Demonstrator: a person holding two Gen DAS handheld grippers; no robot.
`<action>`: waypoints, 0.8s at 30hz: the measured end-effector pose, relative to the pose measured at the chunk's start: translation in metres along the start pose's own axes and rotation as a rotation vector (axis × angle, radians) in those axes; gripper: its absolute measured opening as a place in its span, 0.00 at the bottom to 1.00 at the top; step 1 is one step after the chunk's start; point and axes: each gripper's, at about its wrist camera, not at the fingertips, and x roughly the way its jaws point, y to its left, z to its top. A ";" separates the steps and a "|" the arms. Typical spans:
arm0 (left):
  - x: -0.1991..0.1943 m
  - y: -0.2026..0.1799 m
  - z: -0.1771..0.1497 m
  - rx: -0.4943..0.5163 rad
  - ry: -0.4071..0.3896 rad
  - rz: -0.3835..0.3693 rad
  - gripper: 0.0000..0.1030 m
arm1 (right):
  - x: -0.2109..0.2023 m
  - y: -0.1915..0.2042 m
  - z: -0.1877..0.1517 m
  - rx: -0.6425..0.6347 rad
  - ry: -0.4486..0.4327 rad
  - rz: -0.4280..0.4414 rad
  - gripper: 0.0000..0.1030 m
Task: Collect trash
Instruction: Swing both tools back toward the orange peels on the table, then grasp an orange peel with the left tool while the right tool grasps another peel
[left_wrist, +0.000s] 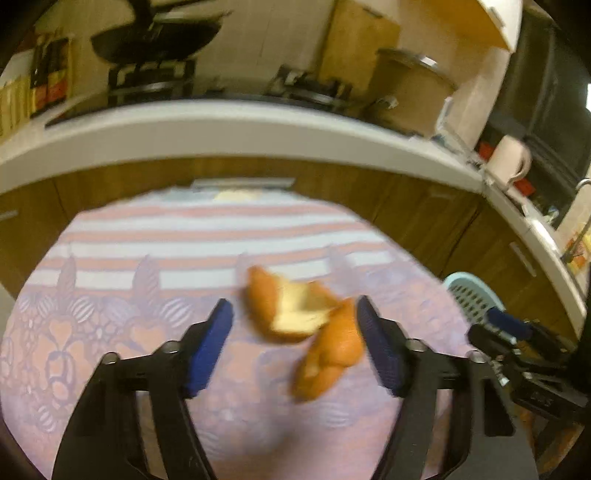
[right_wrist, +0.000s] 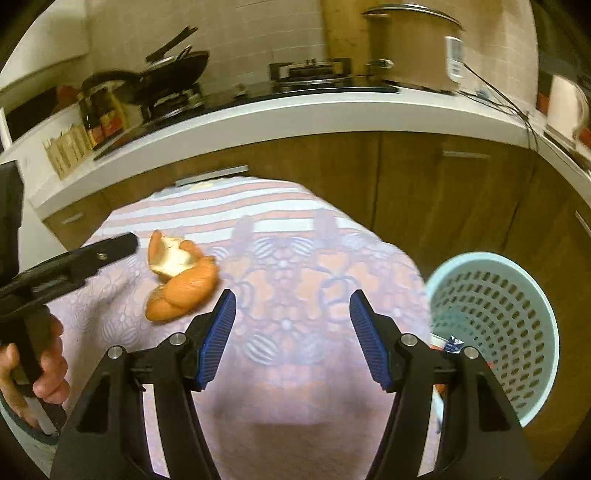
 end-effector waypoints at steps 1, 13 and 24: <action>0.006 0.005 0.000 0.000 0.016 -0.011 0.59 | 0.003 0.007 0.001 -0.003 0.007 0.016 0.58; 0.059 0.021 0.000 -0.015 0.107 -0.001 0.21 | 0.029 0.057 0.004 -0.093 0.055 0.077 0.58; 0.045 0.058 -0.005 -0.137 0.016 0.025 0.06 | 0.079 0.063 0.005 -0.006 0.124 0.153 0.58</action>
